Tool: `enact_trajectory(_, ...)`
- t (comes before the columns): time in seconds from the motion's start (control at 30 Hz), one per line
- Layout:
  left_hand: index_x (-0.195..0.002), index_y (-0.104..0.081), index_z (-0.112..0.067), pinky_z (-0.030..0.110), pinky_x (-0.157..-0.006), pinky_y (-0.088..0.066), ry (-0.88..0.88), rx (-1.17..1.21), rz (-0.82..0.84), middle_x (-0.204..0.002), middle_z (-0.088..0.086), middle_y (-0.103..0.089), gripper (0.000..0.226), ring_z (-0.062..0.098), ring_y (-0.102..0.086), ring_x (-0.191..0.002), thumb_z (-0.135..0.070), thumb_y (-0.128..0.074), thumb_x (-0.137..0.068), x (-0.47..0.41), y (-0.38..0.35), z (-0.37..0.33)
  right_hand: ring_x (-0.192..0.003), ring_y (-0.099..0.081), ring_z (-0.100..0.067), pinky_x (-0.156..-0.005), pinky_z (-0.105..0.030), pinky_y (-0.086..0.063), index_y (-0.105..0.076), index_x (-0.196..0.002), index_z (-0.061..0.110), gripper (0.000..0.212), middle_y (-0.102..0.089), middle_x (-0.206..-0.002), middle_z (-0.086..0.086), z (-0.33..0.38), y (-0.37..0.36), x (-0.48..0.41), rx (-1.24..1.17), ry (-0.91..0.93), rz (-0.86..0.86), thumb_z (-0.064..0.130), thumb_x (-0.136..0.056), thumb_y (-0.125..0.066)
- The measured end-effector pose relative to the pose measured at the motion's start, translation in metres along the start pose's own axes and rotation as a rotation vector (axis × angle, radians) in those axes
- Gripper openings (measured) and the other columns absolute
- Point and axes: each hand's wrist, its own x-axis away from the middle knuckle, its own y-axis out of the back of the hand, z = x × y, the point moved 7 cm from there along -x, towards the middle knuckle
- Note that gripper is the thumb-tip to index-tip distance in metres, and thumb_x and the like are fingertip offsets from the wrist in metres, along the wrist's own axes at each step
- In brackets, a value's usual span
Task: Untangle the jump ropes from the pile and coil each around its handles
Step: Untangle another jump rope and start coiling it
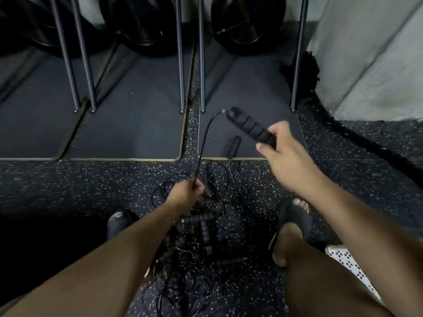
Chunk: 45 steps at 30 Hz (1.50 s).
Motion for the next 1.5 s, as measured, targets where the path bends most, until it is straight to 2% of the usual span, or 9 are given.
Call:
enact_trajectory(0.17,-0.095,-0.07,-0.028,0.024,-0.056,-0.051,0.026,0.01,-0.07,-0.091,-0.005,-0.075,0.017,0.016,-0.071,-0.079,-0.036,-0.06,-0.105,0.051,0.056,-0.021,-0.092,-0.066,-0.023,-0.081,-0.046,-0.054,-0.045,-0.125,0.027,0.028,-0.066,-0.108,-0.004,0.064,0.054,0.017,-0.186,-0.014,-0.125,0.041,-0.106,-0.06)
enact_trajectory(0.3,-0.099,-0.076,-0.021,0.029,-0.067,-0.057,0.003,0.066,-0.155,-0.099,-0.002,-0.079,0.026,0.02,-0.074,-0.089,-0.033,-0.055,-0.109,0.086,0.098,-0.035,-0.077,-0.067,-0.014,-0.09,-0.055,-0.059,-0.05,-0.115,0.028,0.029,-0.07,-0.098,0.003,0.096,0.057,0.033,-0.432,-0.028,-0.17,0.044,-0.093,-0.063)
enact_trajectory(0.4,-0.1,-0.076,-0.02,0.048,-0.086,-0.063,-0.028,0.196,-0.18,-0.087,-0.006,-0.081,0.024,0.019,-0.076,-0.085,-0.028,-0.056,-0.11,0.1,0.121,-0.051,-0.077,-0.07,-0.016,-0.08,-0.045,-0.058,-0.05,-0.114,0.032,0.022,-0.075,-0.086,0.001,0.115,0.042,0.043,-0.66,-0.038,-0.11,0.025,-0.098,-0.063)
enact_trajectory(0.5,-0.091,-0.074,-0.022,0.048,-0.08,-0.064,-0.151,0.232,-0.248,-0.08,-0.007,-0.081,0.026,0.024,-0.078,-0.076,-0.034,-0.059,-0.109,0.126,0.147,-0.087,-0.088,-0.074,-0.022,-0.081,-0.037,-0.055,-0.057,-0.121,0.024,0.041,-0.08,-0.098,-0.011,0.124,0.016,0.054,-0.77,-0.111,0.05,0.004,-0.088,-0.071)
enact_trajectory(0.73,-0.095,-0.077,-0.017,0.043,-0.078,-0.066,-0.313,0.426,-0.246,-0.086,0.002,-0.081,0.021,0.026,-0.08,-0.078,-0.032,-0.066,-0.106,0.161,0.17,-0.138,-0.07,-0.06,-0.017,-0.063,-0.036,-0.051,-0.052,-0.119,0.011,0.049,-0.063,-0.09,-0.007,0.113,-0.058,0.073,-0.615,-0.274,0.288,-0.007,-0.077,-0.068)
enact_trajectory(0.9,-0.105,-0.073,0.0,0.029,-0.066,-0.062,-0.315,0.641,-0.216,-0.086,0.012,-0.08,0.027,0.022,-0.076,-0.071,-0.025,-0.063,-0.108,0.16,0.183,-0.153,-0.068,-0.06,-0.017,-0.059,-0.036,-0.046,-0.069,-0.105,0.013,0.035,-0.068,-0.079,-0.003,0.102,-0.085,0.072,-0.517,-0.255,0.435,0.024,-0.079,-0.09)
enact_trajectory(1.2,-0.102,-0.067,-0.007,0.033,-0.067,-0.056,-0.242,0.946,-0.273,-0.087,0.007,-0.071,0.029,0.021,-0.074,-0.079,-0.036,-0.071,-0.103,0.146,0.199,-0.137,-0.061,-0.064,-0.013,-0.061,-0.034,-0.049,-0.073,-0.083,0.011,0.014,-0.078,-0.075,-0.005,0.12,-0.077,0.063,-0.523,-0.175,0.259,0.02,-0.09,-0.08)
enact_trajectory(1.3,-0.098,-0.064,-0.014,0.039,-0.073,-0.061,-0.179,0.852,-0.337,-0.085,0.0,-0.067,0.022,0.021,-0.072,-0.078,-0.035,-0.067,-0.104,0.144,0.201,-0.123,-0.058,-0.062,-0.014,-0.051,-0.026,-0.046,-0.071,-0.088,0.009,0.01,-0.074,-0.071,-0.005,0.124,-0.057,0.058,-0.709,-0.203,0.184,0.013,-0.094,-0.079)
enact_trajectory(1.5,-0.116,-0.076,-0.021,0.027,-0.104,-0.05,-0.32,0.315,0.162,-0.113,-0.011,-0.079,0.033,0.003,-0.071,-0.11,0.0,-0.055,-0.102,0.147,0.135,-0.129,-0.059,-0.061,-0.016,-0.052,-0.025,-0.048,-0.07,-0.09,0.005,0.01,-0.071,-0.072,-0.008,0.145,-0.005,0.054,-0.938,-0.095,0.11,0.011,-0.096,-0.076)
